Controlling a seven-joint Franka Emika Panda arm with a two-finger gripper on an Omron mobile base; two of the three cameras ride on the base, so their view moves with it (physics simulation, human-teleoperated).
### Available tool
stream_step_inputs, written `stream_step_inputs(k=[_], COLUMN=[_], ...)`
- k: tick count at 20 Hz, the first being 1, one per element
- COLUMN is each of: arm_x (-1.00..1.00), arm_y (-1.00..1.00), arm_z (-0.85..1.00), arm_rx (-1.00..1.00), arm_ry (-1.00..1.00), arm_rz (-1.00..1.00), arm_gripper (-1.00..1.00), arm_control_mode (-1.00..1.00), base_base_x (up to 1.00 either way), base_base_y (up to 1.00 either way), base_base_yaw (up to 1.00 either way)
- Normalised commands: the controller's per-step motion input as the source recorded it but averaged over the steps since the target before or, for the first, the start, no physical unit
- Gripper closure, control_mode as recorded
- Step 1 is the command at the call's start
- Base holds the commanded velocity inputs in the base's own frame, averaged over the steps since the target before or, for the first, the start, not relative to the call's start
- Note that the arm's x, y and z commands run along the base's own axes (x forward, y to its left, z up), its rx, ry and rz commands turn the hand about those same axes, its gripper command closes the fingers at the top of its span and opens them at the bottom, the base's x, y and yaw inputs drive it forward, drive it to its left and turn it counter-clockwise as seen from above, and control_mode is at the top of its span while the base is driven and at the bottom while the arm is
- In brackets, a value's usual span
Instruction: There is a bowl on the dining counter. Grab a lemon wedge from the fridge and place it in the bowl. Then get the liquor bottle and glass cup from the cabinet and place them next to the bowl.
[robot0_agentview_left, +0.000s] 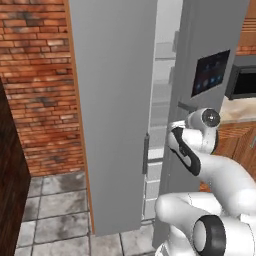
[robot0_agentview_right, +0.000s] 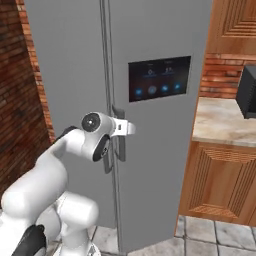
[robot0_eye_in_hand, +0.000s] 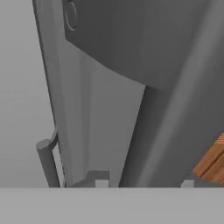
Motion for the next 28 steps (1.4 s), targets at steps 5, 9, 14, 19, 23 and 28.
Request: stream_step_inputs(k=[5, 9, 14, 19, 23, 28], arm_x=[-1.00, -0.71, -0.26, -0.48, -0.85, -0.61], arm_y=[-0.40, -0.36, 0.16, 0.72, 0.77, 0.88], arm_z=[0.00, 0.00, -0.19, -0.08, 0.00, 0.00], arm_rx=[0.00, 0.01, -0.05, -0.18, -0.28, -0.27], arm_ry=[0.00, 0.05, 0.12, 0.06, 0.00, 0.07], arm_rz=[-0.01, 0.00, 0.00, -0.01, -0.03, -0.02], arm_gripper=[1.00, -1.00, -1.00, -1.00, -1.00, -1.00], arm_control_mode=[-1.00, -1.00, -1.00, -1.00, -1.00, -1.00], base_base_x=[0.00, 0.00, 0.00, 0.00, 0.00, 0.00], base_base_y=[0.00, 0.00, 0.00, 0.00, 0.00, 0.00], base_base_yaw=[0.00, 0.00, 0.00, 0.00, 0.00, 0.00])
